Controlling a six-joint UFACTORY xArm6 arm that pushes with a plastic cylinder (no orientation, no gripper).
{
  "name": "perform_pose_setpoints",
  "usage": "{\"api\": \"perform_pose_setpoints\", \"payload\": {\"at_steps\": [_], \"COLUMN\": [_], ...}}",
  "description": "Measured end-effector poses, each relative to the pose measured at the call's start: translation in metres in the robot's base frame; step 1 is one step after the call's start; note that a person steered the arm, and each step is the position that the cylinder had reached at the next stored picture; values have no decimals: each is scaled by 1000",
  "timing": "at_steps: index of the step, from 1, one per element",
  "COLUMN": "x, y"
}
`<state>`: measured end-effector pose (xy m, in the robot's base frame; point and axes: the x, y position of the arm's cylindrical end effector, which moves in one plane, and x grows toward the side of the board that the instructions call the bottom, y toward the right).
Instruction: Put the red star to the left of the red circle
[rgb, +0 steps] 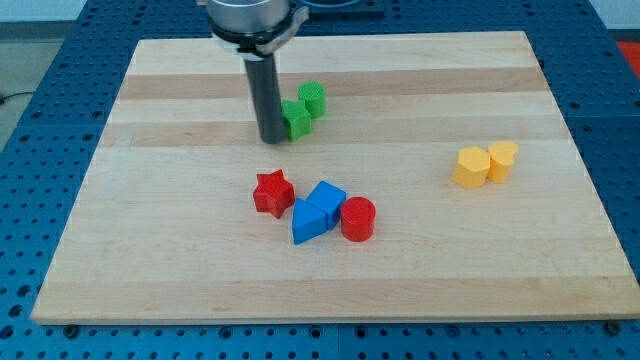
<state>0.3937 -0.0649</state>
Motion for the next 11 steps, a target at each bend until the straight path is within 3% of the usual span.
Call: {"api": "perform_pose_setpoints", "payload": {"at_steps": [2, 5, 7, 11], "x": [17, 47, 83, 87], "y": [-17, 36, -17, -122]}}
